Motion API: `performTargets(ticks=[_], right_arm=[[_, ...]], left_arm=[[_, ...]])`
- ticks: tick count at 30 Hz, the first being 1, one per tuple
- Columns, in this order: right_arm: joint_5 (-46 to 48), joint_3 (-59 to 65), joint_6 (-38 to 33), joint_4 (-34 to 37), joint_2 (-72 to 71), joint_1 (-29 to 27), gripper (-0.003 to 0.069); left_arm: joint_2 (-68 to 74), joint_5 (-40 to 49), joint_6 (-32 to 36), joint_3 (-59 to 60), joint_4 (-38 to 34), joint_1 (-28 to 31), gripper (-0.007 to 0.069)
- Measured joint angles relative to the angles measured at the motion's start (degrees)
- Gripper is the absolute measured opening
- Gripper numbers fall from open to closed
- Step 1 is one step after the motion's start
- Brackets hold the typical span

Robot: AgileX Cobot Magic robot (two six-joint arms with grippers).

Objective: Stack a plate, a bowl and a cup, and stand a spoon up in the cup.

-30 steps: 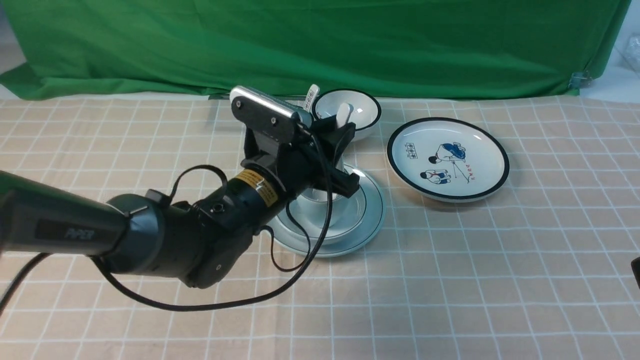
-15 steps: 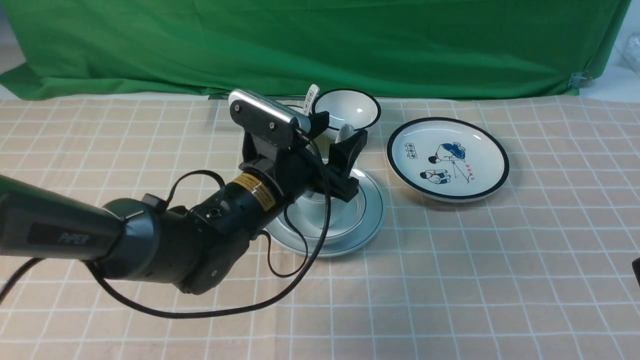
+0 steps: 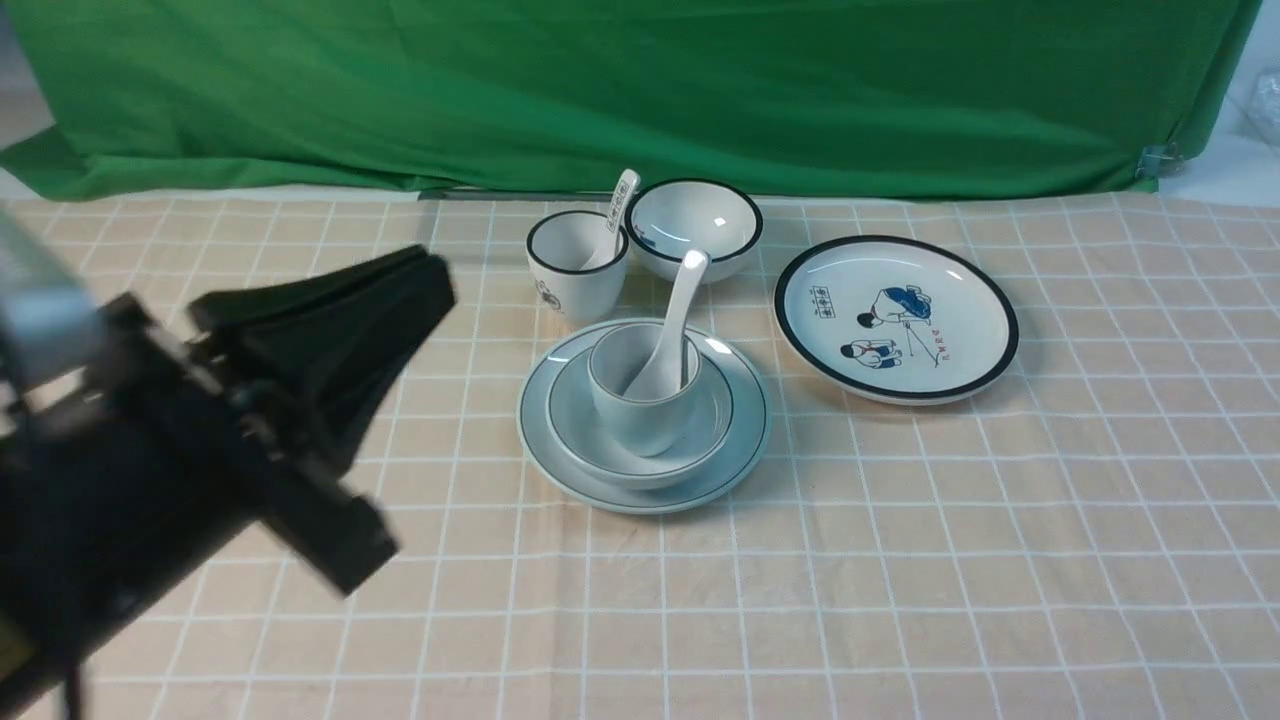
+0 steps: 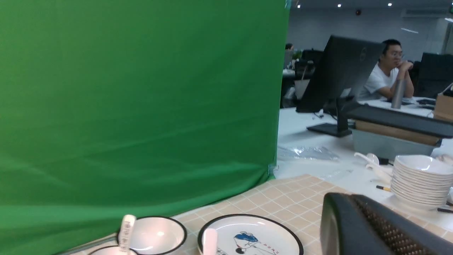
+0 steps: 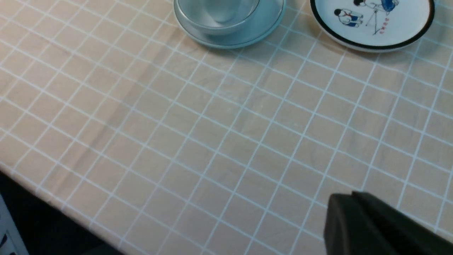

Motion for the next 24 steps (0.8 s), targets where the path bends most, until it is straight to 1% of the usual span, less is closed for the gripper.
performTargets(ticks=[5, 9, 12, 20, 23, 24], right_arm=[[-0.03, 3.33, 3.22, 0.14, -4.64, 0.00, 0.0032], [-0.15, 3.59, 4.41, 0.24, -5.25, 0.00, 0.0045], [-0.44, 3.61, 4.41, 0.24, -5.25, 0.00, 0.0060], [-0.66, 3.83, 4.53, 0.26, -5.25, -0.12, 0.0080], [-1.15, 4.72, 4.45, 0.27, -5.52, -3.33, 0.0088], [-2.02, 5.03, 4.26, 0.19, -5.91, -5.66, 0.0083]], left_arm=[[-15.03, 9.84, -0.88, 3.18, 2.47, 0.00, 0.0005], [-22.08, 14.69, -1.18, 6.38, 2.75, 0.00, 0.0005], [-24.17, 15.82, -1.23, 8.75, 2.82, 0.00, 0.0005], [-24.30, 16.53, -1.23, 14.16, 2.87, 0.00, 0.0005], [-24.30, 16.72, -1.16, 15.98, 2.87, 0.00, 0.0005], [-24.30, 16.72, -1.02, 16.55, 2.87, 0.00, 0.0005]])
